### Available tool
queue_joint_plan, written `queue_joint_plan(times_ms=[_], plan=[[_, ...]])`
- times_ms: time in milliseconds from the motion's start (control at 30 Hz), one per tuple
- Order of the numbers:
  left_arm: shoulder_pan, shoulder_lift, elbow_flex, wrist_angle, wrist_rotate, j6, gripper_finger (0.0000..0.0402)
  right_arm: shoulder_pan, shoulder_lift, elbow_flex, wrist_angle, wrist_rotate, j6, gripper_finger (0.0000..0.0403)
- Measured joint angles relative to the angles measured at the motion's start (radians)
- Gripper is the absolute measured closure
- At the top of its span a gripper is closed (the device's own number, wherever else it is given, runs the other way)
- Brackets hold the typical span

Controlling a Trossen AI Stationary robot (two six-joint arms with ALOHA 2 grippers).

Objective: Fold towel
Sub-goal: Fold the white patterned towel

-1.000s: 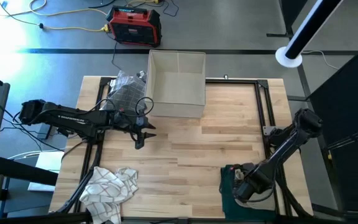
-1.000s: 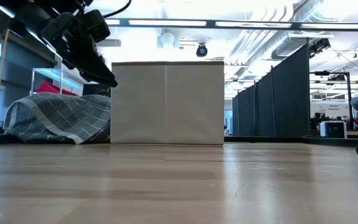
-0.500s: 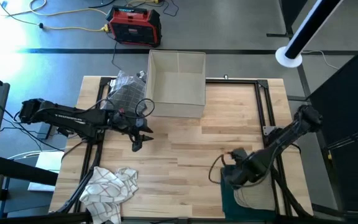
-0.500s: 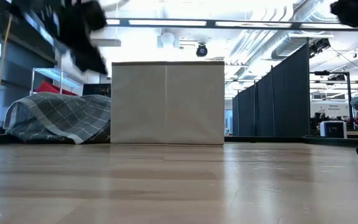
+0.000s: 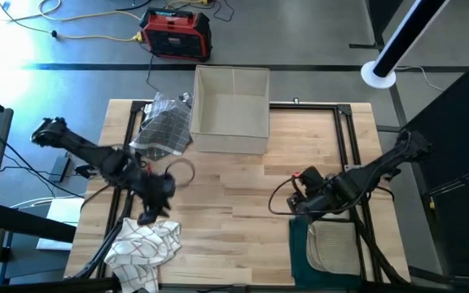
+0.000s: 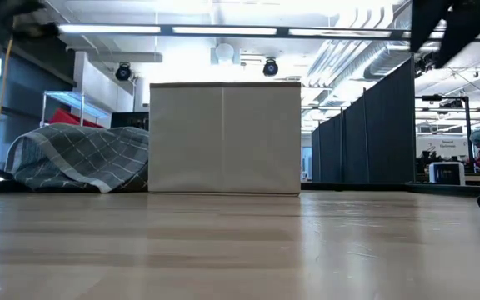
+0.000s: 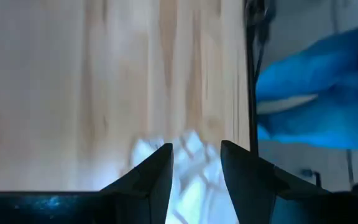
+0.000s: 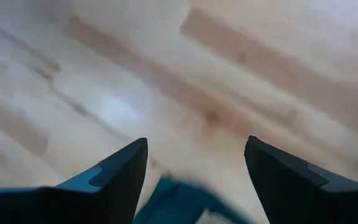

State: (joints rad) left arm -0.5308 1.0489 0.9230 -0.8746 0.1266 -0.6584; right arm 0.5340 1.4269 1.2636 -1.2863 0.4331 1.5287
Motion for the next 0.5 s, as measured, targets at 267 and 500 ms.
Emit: queue_joint_plan(times_ms=[267,500], plan=[[-0.203,0.193,-0.011,-0.062,-0.043,-0.151,0.0275,0.003,0.006,-0.002,-0.060,0.113,-0.061,0.0149],[-0.227,0.304,-0.010,0.018,-0.006,0.029,0.0245,0.001,0.006,-0.002,-0.068,0.139,-0.184,0.0149]])
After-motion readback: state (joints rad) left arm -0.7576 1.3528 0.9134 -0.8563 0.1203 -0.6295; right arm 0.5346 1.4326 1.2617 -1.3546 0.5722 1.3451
